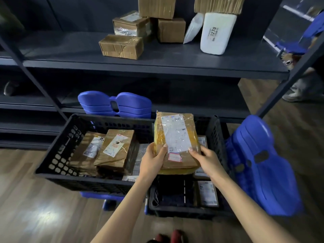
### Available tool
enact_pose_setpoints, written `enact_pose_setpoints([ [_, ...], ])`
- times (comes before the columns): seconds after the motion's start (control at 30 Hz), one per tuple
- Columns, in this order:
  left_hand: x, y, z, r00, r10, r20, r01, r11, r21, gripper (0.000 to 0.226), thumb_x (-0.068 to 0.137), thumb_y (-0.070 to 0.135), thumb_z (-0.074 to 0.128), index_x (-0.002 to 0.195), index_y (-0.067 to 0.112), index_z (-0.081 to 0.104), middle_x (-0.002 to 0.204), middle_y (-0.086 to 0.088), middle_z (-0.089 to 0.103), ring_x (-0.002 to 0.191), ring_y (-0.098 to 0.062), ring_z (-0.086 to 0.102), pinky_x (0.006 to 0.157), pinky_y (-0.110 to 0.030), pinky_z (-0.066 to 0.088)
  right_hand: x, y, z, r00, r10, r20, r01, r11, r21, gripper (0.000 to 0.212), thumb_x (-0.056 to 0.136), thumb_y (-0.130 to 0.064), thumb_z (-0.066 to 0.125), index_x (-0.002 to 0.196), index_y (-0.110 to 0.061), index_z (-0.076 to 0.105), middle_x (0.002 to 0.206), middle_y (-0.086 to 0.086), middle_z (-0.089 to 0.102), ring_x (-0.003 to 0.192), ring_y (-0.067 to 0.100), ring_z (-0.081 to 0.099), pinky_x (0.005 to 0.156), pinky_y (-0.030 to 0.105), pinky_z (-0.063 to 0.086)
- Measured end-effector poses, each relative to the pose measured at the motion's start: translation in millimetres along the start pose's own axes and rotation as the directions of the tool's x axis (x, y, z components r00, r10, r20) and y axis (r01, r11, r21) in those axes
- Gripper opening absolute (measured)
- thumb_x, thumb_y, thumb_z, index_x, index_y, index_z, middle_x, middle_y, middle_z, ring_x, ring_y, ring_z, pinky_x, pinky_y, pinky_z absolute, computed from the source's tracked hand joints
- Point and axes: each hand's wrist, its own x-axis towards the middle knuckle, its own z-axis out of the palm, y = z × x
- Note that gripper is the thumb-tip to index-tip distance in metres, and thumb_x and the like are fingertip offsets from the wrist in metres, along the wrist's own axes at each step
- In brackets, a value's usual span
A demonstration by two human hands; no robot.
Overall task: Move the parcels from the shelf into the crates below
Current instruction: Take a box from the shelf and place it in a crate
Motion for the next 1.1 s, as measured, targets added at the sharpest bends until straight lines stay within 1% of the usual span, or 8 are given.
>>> enact_pose_setpoints([
  [0.17, 2, -12, 11, 0.999, -0.008, 0.047, 0.006, 0.999, 0.046, 0.069, 0.086, 0.059, 0.057, 0.142, 0.021, 0.042, 0.129, 0.001, 0.061, 0.115, -0.019, 0.058, 0.101, -0.041, 0.046, -11, 16, -6, 1.000, 0.026, -0.017, -0.026, 1.000, 0.011, 0.031, 0.088, -0.039, 0.064, 0.117, -0.028, 0.065, 0.103, -0.015, 0.070, 0.100, 0.008, 0.066, 0.092, 0.030, 0.052],
  [0.27, -1, -22, 17, 0.995, 0.003, 0.100, -0.011, 0.997, 0.078, 0.063, 0.088, 0.055, 0.056, 0.139, 0.019, 0.045, 0.121, 0.003, 0.063, 0.109, -0.016, 0.060, 0.095, -0.033, 0.048, -17, 32, -10, 0.999, 0.041, -0.009, -0.040, 0.999, 0.023, 0.024, 0.089, -0.036, 0.064, 0.113, -0.032, 0.064, 0.102, -0.016, 0.071, 0.098, 0.006, 0.066, 0.089, 0.029, 0.053],
  [0.37, -9, -35, 24, 0.989, -0.029, 0.143, 0.012, 0.992, 0.124, 0.061, 0.091, 0.050, 0.055, 0.142, 0.019, 0.041, 0.123, 0.002, 0.061, 0.109, -0.015, 0.058, 0.088, -0.027, 0.043, -22, 51, -14, 0.997, 0.073, 0.013, -0.073, 0.997, -0.003, 0.034, 0.089, -0.031, 0.066, 0.122, -0.032, 0.060, 0.111, -0.015, 0.068, 0.104, 0.008, 0.064, 0.093, 0.033, 0.052],
  [0.5, -11, -59, 37, 0.979, -0.111, 0.173, 0.089, 0.988, 0.129, 0.065, 0.091, 0.045, 0.059, 0.145, 0.017, 0.036, 0.124, -0.001, 0.060, 0.110, -0.017, 0.059, 0.094, -0.031, 0.047, -20, 77, -20, 0.990, 0.122, 0.071, -0.114, 0.988, -0.102, 0.042, 0.088, -0.031, 0.066, 0.129, -0.026, 0.056, 0.119, -0.010, 0.065, 0.109, 0.010, 0.061, 0.098, 0.035, 0.049],
  [0.73, -13, -85, 61, 0.949, -0.264, 0.173, 0.244, 0.961, 0.126, 0.059, 0.094, 0.038, 0.057, 0.143, 0.012, 0.038, 0.111, 0.000, 0.061, 0.101, -0.017, 0.059, 0.084, -0.025, 0.043, -18, 108, -25, 0.975, 0.177, 0.136, -0.149, 0.970, -0.193, 0.031, 0.089, -0.024, 0.066, 0.119, -0.025, 0.059, 0.108, -0.011, 0.069, 0.093, 0.003, 0.064, 0.073, 0.015, 0.046],
  [0.87, -6, -93, 65, 0.937, -0.312, 0.157, 0.294, 0.947, 0.126, 0.056, 0.094, 0.040, 0.056, 0.140, 0.011, 0.043, 0.117, -0.003, 0.065, 0.108, -0.021, 0.062, 0.099, -0.035, 0.048, -13, 107, -23, 0.977, 0.168, 0.134, -0.137, 0.967, -0.216, 0.028, 0.090, -0.025, 0.065, 0.117, -0.026, 0.060, 0.105, -0.012, 0.068, 0.092, 0.003, 0.062, 0.067, 0.009, 0.041],
  [0.93, -2, -95, 64, 0.931, -0.327, 0.160, 0.306, 0.941, 0.144, 0.053, 0.094, 0.041, 0.055, 0.138, 0.012, 0.045, 0.118, -0.004, 0.066, 0.108, -0.023, 0.063, 0.100, -0.037, 0.048, -9, 108, -21, 0.973, 0.181, 0.143, -0.144, 0.961, -0.236, 0.030, 0.090, -0.025, 0.065, 0.120, -0.025, 0.059, 0.109, -0.010, 0.068, 0.095, 0.005, 0.062, 0.068, 0.008, 0.042],
  [1.1, 7, -105, 64, 0.920, -0.359, 0.159, 0.319, 0.919, 0.231, 0.044, 0.097, 0.042, 0.048, 0.131, 0.014, 0.050, 0.114, -0.003, 0.065, 0.105, -0.022, 0.062, 0.096, -0.034, 0.048, -1, 115, -10, 0.961, 0.223, 0.161, -0.182, 0.954, -0.237, 0.037, 0.091, -0.024, 0.064, 0.127, -0.020, 0.057, 0.116, -0.007, 0.067, 0.103, 0.009, 0.063, 0.081, 0.019, 0.047],
])
